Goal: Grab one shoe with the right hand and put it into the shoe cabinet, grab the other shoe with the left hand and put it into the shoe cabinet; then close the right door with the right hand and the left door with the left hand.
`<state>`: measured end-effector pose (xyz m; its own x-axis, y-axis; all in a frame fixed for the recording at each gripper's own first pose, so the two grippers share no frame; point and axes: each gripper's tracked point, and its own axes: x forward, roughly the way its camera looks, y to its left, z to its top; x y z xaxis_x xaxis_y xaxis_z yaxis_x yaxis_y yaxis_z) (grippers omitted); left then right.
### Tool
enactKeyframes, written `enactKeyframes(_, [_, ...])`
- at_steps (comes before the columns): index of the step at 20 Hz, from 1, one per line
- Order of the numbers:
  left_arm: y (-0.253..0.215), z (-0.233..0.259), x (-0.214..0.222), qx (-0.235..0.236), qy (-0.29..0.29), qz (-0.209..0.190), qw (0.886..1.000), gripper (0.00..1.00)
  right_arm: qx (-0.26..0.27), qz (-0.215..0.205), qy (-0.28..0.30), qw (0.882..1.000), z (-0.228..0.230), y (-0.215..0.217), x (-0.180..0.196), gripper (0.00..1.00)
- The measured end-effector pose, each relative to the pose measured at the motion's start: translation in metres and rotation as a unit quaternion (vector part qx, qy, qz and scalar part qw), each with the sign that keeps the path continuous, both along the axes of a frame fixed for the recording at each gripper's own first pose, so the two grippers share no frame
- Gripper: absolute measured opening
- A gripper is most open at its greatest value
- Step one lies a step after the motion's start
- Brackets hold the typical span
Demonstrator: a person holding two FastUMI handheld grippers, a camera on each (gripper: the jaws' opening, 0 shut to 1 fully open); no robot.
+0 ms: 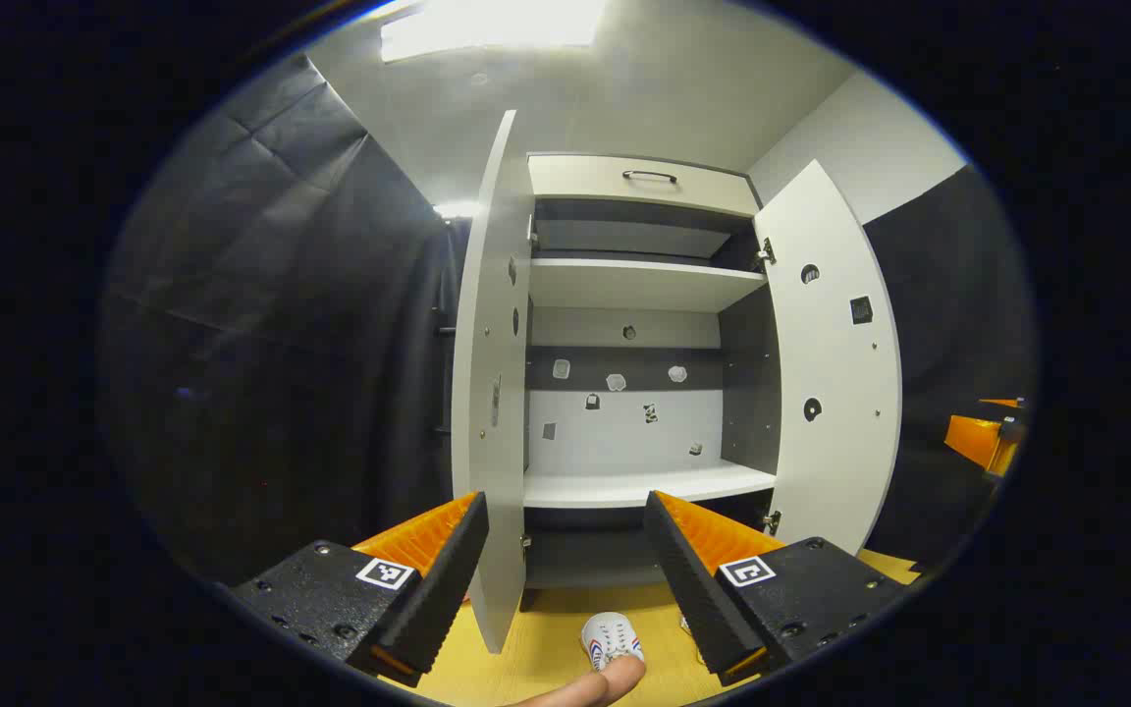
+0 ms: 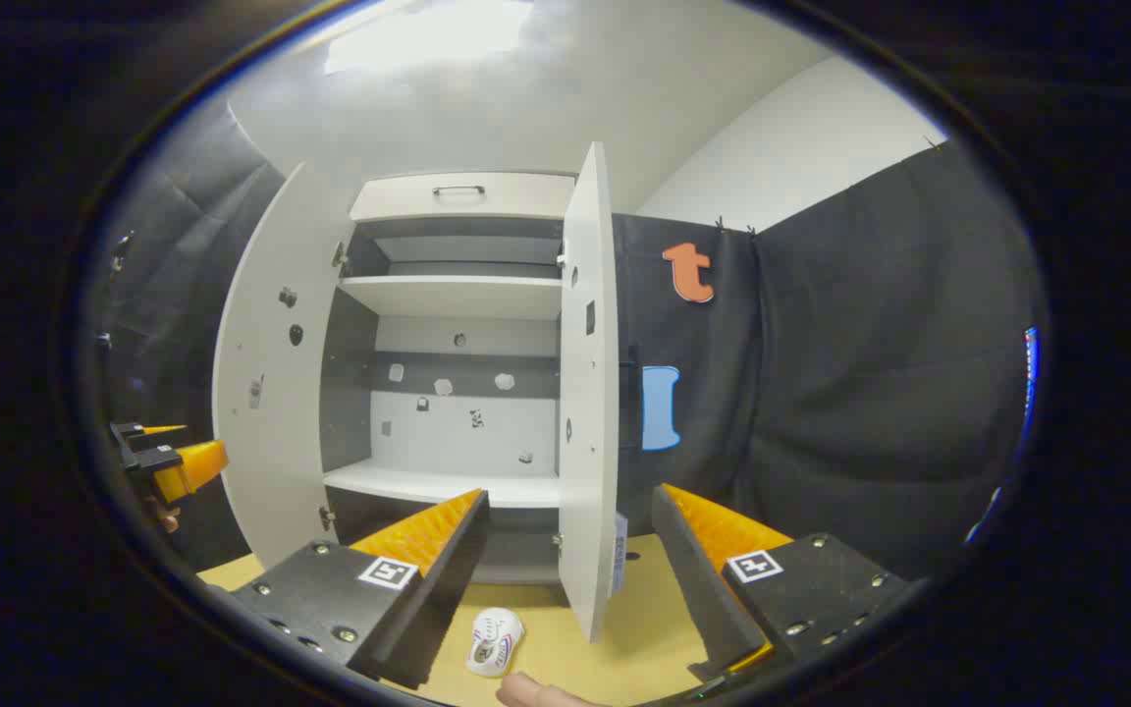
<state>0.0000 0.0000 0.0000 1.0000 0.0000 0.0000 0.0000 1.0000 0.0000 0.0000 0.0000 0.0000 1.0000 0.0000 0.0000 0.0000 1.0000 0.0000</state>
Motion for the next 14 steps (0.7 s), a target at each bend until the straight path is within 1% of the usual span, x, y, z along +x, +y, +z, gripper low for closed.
enactKeyframes(1, [-0.0010, 0.0029, -0.0013, 0.003, -0.006, 0.000, 1.000, 0.97, 0.000, -0.002, 0.001, 1.000, 0.0000, -0.0001, -0.0001, 0.99])
enactKeyframes(3, [-0.0039, 0.0073, -0.0041, 0.003, -0.015, -0.003, 1.000, 0.98, 0.002, -0.005, 0.001, 1.000, 0.0002, -0.0006, 0.0016, 0.99])
enactKeyframes(4, [-0.0073, 0.0080, -0.0056, 0.001, -0.017, -0.009, 1.000, 0.97, 0.003, -0.007, 0.002, 1.000, 0.0006, -0.0012, 0.0019, 0.94])
enactKeyframes(9, [-0.0046, 0.0089, -0.0078, -0.001, -0.020, -0.006, 1.000, 0.97, 0.006, -0.010, 0.002, 1.000, 0.0024, -0.0023, 0.0030, 0.94])
enactKeyframes(14, [-0.0020, 0.0041, -0.0040, -0.009, -0.014, -0.002, 1.000, 0.97, 0.004, 0.005, 0.000, 1.000, 0.0036, 0.0016, 0.0030, 0.94])
